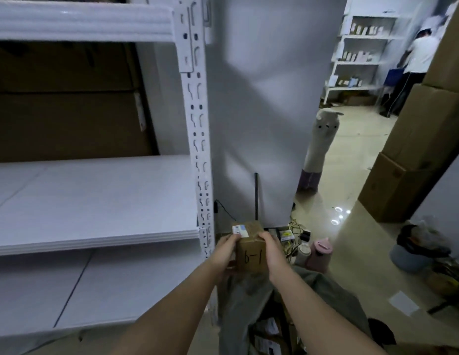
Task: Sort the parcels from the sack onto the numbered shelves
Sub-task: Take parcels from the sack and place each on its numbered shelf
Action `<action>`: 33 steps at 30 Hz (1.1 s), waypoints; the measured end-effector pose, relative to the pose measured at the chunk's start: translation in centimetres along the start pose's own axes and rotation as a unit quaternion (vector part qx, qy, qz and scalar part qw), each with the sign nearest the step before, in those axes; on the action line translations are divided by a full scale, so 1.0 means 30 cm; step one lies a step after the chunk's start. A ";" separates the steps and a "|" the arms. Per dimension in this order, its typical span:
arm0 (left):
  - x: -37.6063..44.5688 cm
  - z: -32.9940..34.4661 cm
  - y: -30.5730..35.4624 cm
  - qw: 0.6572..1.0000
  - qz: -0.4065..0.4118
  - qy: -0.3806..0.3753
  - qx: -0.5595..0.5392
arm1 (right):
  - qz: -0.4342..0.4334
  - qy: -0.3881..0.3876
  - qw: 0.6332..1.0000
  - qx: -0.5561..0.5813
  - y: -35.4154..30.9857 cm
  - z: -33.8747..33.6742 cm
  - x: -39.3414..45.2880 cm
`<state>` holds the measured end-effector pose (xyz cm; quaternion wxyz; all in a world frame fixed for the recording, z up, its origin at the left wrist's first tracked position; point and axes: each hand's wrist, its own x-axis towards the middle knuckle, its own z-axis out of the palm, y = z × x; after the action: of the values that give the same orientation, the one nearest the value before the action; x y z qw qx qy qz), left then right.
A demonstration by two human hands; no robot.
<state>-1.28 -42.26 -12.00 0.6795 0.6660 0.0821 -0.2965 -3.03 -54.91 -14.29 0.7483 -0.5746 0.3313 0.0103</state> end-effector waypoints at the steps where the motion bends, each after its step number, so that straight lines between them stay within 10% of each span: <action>1: -0.035 -0.044 0.009 1.000 0.011 -0.006 0.008 | -0.006 0.005 1.000 0.002 0.005 0.041 -0.035; 33: -0.834 -0.710 0.491 0.956 0.252 0.151 -0.009 | -0.254 -0.129 0.956 -0.073 -0.357 0.849 -0.872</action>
<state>-7.97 -15.52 11.18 0.7176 0.6962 0.0158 -0.0103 -6.88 -26.90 11.18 0.7189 -0.6864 0.0730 -0.0821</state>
